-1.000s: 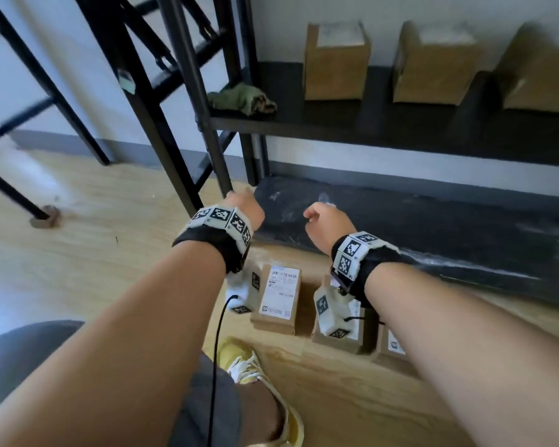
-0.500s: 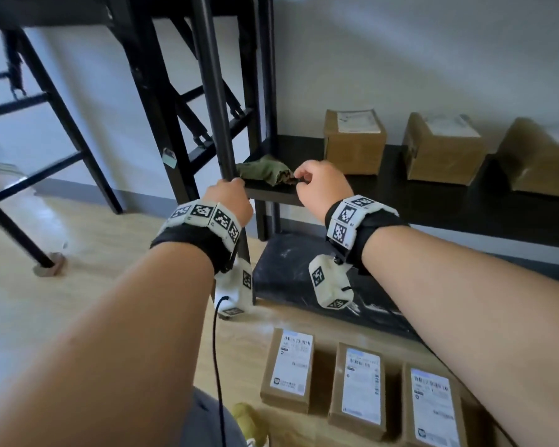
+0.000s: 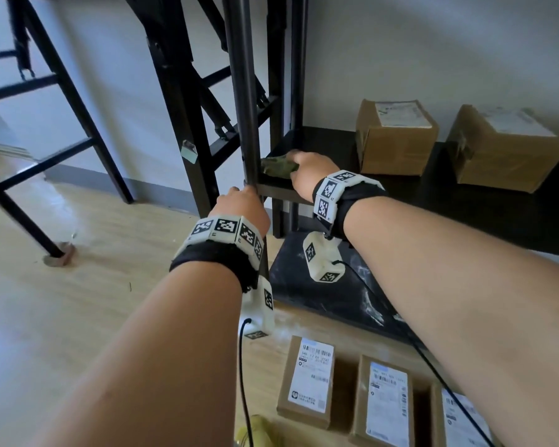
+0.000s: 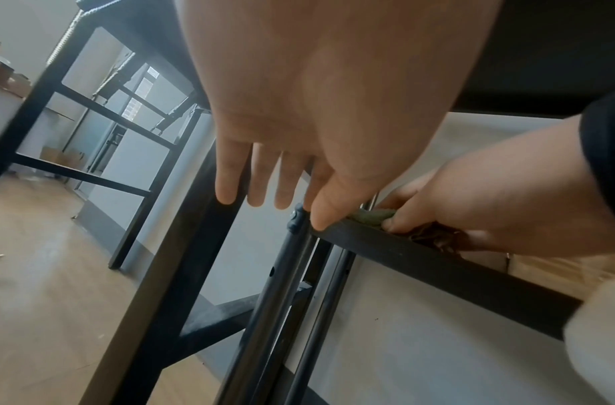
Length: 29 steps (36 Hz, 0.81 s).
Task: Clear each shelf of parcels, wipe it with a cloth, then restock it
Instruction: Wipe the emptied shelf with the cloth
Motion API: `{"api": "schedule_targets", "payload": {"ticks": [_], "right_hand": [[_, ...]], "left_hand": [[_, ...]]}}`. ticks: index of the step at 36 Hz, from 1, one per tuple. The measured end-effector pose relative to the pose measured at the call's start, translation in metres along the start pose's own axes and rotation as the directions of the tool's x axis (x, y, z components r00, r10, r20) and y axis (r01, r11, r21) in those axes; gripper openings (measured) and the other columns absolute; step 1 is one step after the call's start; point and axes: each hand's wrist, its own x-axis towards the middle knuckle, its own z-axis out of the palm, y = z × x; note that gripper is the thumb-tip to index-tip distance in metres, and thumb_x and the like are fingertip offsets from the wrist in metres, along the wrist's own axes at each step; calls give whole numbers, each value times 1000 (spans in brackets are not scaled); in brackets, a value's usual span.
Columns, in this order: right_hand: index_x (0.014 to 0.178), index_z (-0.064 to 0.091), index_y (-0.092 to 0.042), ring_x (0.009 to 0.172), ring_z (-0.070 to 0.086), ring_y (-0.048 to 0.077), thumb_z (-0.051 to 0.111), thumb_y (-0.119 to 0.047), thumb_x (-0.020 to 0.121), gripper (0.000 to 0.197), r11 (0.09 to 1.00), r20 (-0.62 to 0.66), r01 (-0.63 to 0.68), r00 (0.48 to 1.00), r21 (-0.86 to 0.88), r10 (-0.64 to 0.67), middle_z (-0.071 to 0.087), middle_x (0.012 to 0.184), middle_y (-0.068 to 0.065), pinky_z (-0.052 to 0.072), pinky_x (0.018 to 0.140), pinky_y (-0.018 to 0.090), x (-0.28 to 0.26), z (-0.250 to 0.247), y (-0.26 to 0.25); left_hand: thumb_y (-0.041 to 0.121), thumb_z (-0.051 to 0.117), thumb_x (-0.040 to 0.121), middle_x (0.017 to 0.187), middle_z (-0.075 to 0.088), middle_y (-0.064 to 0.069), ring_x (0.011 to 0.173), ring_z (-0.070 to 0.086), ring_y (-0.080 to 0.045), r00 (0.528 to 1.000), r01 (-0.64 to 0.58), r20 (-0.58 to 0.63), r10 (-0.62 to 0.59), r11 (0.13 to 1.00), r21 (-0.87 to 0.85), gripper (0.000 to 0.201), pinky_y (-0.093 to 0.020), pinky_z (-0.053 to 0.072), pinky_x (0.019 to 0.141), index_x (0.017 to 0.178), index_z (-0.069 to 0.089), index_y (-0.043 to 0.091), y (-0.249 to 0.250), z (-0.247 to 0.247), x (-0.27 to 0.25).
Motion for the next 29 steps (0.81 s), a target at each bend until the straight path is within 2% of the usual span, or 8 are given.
{"api": "schedule_targets", "payload": {"ticks": [3, 5, 7, 11, 14, 20, 24, 29], "right_hand": [[142, 44, -11, 127, 49, 27, 34, -20, 103, 41, 998, -22, 36, 999, -58, -37, 50, 139, 12, 39, 100, 32, -4, -2, 3], [138, 50, -13, 124, 51, 26, 38, -18, 101, 40, 997, -45, 47, 998, -66, -50, 53, 136, 10, 40, 97, 32, -11, -2, 9], [131, 56, -19, 118, 55, 26, 46, -15, 94, 38, 994, -158, 96, 982, -52, -103, 58, 129, 6, 43, 91, 31, -18, -2, 17], [119, 61, -24, 103, 59, 25, 53, -11, 85, 38, 982, -171, 124, 974, -144, -148, 62, 116, 4, 45, 78, 29, -36, -1, 32], [110, 62, -27, 92, 56, 21, 54, -10, 82, 34, 988, -262, 104, 956, -116, -132, 61, 104, 0, 44, 69, 30, -57, -3, 47], [101, 63, -27, 95, 53, 22, 54, -9, 82, 27, 990, -365, 106, 922, -88, -131, 59, 105, 0, 42, 68, 31, -105, -3, 86], [101, 60, -26, 94, 52, 22, 54, -12, 86, 21, 993, -414, 78, 904, -92, -109, 56, 104, 0, 41, 69, 32, -145, 0, 118], [101, 58, -26, 93, 53, 23, 52, -8, 86, 25, 999, -379, -11, 926, -46, -7, 55, 105, 1, 40, 70, 31, -188, 0, 167]], "left_hand": [[21, 42, 94, 122, 48, -12, 115, 50, -34, 1000, 4, 11, -4, 1000, -4, 43, -42, 44, 85, 137, 40, 14, 5, -1, 0], [18, 42, 93, 121, 49, -12, 114, 50, -34, 1000, 3, 9, -3, 1000, -8, 42, -41, 44, 82, 135, 42, 13, 9, -3, -2], [14, 42, 92, 121, 49, -13, 114, 50, -35, 1000, -4, 7, 4, 1000, -4, 42, -41, 44, 82, 134, 43, 12, 13, -4, -5], [9, 41, 89, 122, 50, -15, 112, 51, -35, 999, -28, 36, 27, 999, 23, 44, -40, 44, 80, 133, 42, 10, 20, -3, -17], [8, 42, 87, 124, 49, -15, 111, 52, -34, 997, -31, 74, 28, 999, 31, 48, -40, 46, 82, 135, 42, 12, 26, -4, -28], [9, 43, 88, 138, 42, -16, 122, 47, -36, 991, -58, 120, 57, 998, 3, 54, -47, 45, 98, 141, 36, 12, 50, -2, -64], [11, 44, 89, 133, 45, -17, 121, 47, -37, 989, -93, 118, 86, 994, 53, 45, -46, 45, 96, 134, 42, 9, 69, 7, -92], [12, 46, 89, 133, 43, -15, 120, 47, -36, 977, -137, 172, 122, 988, 77, 47, -50, 46, 96, 136, 40, 11, 102, 22, -125]]}}
